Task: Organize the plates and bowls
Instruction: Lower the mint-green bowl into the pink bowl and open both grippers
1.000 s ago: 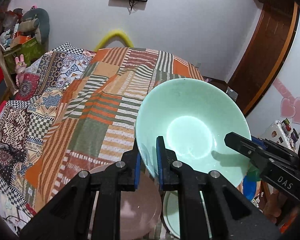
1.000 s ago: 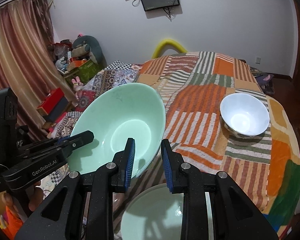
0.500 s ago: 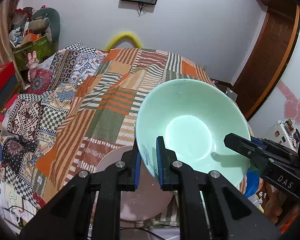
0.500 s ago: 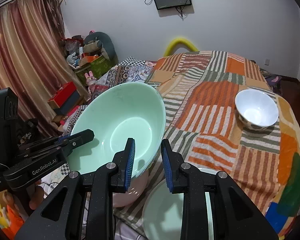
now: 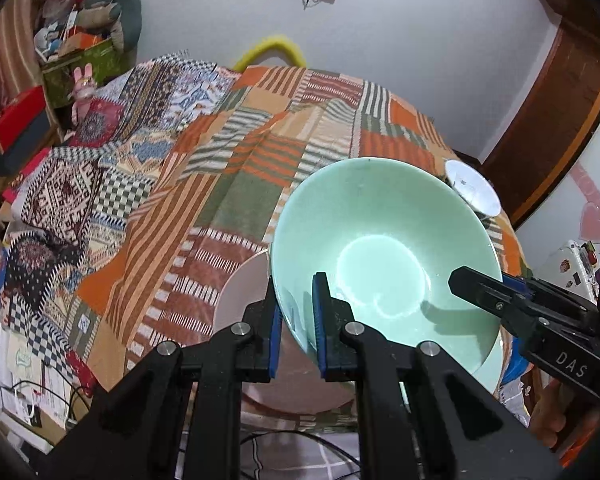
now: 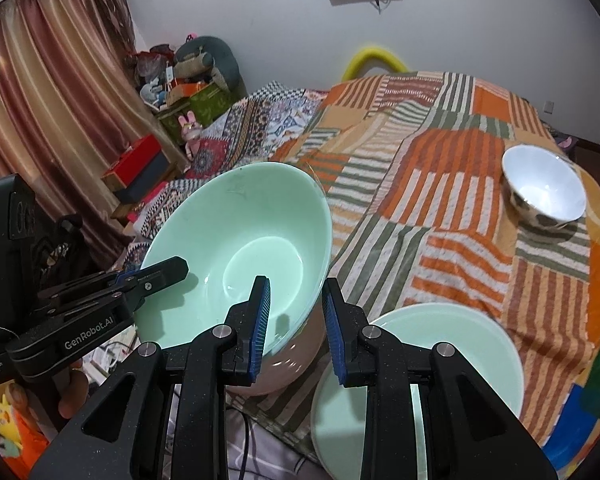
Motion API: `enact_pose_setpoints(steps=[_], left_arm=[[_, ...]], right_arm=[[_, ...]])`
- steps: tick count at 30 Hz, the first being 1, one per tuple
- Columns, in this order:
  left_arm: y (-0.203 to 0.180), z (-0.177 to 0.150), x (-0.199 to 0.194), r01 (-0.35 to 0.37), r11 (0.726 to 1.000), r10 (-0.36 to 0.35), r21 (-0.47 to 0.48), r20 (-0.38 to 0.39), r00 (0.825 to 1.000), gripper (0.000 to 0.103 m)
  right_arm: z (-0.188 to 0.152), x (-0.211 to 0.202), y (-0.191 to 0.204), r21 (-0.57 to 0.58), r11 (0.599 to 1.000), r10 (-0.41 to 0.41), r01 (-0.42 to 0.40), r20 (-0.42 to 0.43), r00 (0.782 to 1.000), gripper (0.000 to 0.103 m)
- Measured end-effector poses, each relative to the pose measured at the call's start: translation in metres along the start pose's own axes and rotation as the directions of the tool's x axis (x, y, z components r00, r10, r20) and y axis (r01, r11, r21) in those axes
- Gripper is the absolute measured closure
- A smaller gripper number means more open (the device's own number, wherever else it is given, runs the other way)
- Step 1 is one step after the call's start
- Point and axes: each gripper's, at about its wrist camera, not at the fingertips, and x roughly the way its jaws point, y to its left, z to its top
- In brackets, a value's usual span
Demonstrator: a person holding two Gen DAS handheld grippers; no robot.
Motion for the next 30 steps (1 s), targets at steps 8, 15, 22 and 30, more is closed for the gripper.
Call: enact_pose_setpoints(steps=[8,15,22,30], left_arm=[[0.016,-0.012,0.017,-0.016,1.0,0.015,-0.027,-0.05,0.999,0.091],[0.028,-0.022,0.031,-0.042,0.999,0.038,-0.035,-0.089,0.995,0.09],[0.043,-0.031,0.043,-0.057,0.996,0.048,-0.062,-0.136,0.99,0.091],[0.05,-0.037,0.057,-0.06,0.994,0.044,-0.087,-0.172,0.984,0.091]], right_arm=[[-0.01,0.02,0.006,0.004,1.0,0.007,-0.007,-0.064,0.998,0.079],[-0.017,0.039,0.011,0.007,1.0,0.008,-0.008,-0.12,0.993,0.079],[-0.023,0.057,0.015,-0.003,1.0,0.012,-0.013,-0.172,0.985,0.079],[-0.029,0.069,0.014,0.002,1.0,0.01,-0.01,-0.209,0.978,0.079]])
